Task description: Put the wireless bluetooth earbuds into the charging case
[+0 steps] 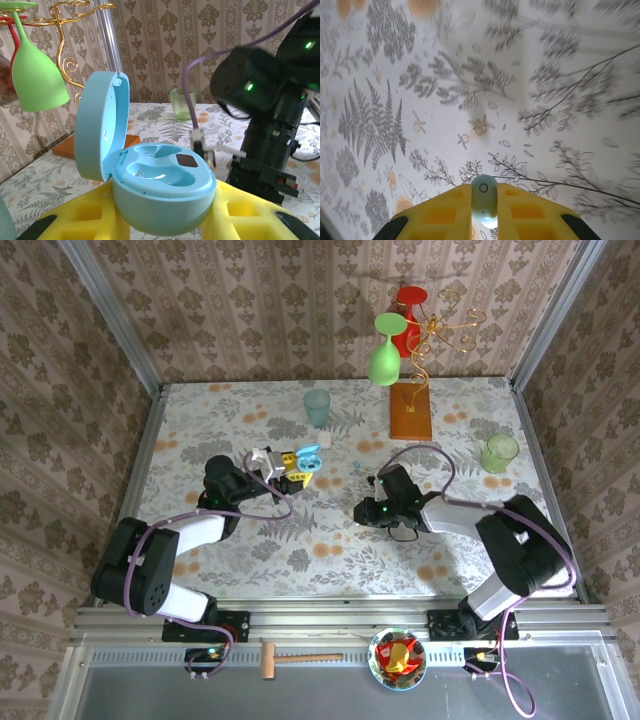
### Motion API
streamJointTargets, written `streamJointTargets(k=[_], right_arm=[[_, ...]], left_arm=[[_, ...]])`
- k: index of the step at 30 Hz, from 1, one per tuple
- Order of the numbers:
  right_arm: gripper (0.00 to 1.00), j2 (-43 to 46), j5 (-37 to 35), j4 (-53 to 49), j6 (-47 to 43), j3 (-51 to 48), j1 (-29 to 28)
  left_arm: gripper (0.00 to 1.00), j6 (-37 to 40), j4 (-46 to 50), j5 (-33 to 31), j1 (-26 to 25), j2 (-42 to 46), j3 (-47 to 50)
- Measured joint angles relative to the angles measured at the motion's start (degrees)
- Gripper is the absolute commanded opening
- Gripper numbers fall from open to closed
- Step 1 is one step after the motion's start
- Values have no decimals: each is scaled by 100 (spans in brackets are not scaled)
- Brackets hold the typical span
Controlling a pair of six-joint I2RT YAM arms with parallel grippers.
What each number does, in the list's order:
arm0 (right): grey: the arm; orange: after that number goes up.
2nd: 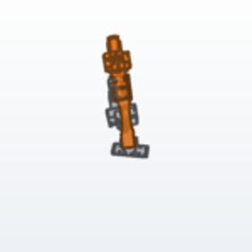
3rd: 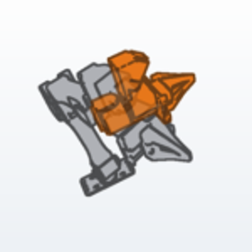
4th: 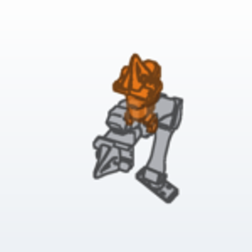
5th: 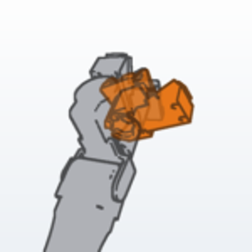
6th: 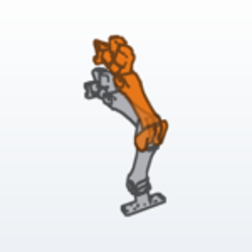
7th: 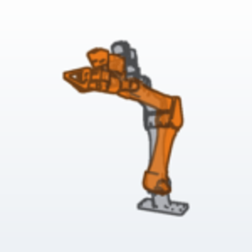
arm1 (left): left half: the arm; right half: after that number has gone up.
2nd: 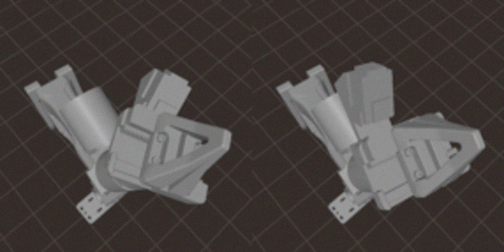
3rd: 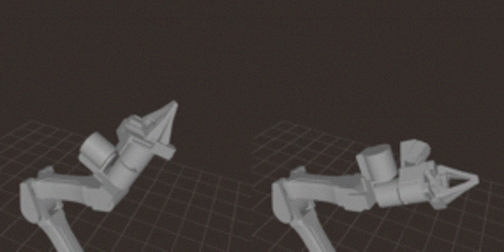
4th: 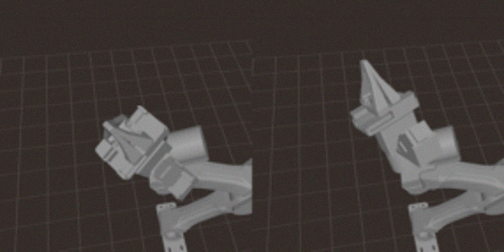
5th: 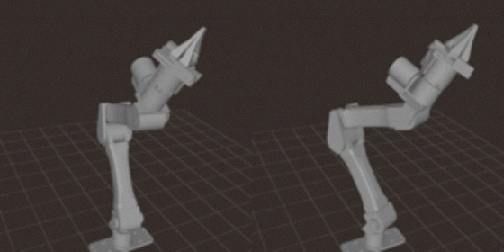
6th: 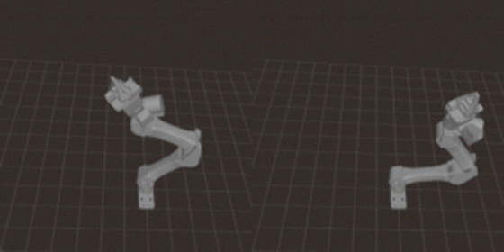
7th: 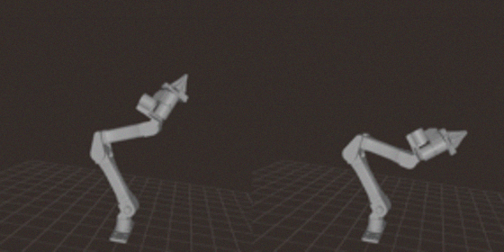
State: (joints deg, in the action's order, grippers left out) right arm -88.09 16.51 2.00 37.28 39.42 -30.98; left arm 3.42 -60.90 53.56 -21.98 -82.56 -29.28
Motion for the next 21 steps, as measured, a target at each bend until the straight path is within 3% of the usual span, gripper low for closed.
streamJointTargets(k=[5, 11, 16, 21], right_arm=[[15, 931, -1858, -734, 372, 133, -511], [15, 1300, -3434, -1650, 798, 605, -824], [15, 1320, -4035, -2065, 785, 866, -953], [14, 1631, -3960, -1899, 337, 890, -1113]], left_arm=[[25, -39, -35, 4, 0, -81, -4], [25, -83, -46, 20, 0, -136, -17], [25, -83, -96, 20, -11, -151, -28], [25, -168, -227, 24, -24, -289, -50]])
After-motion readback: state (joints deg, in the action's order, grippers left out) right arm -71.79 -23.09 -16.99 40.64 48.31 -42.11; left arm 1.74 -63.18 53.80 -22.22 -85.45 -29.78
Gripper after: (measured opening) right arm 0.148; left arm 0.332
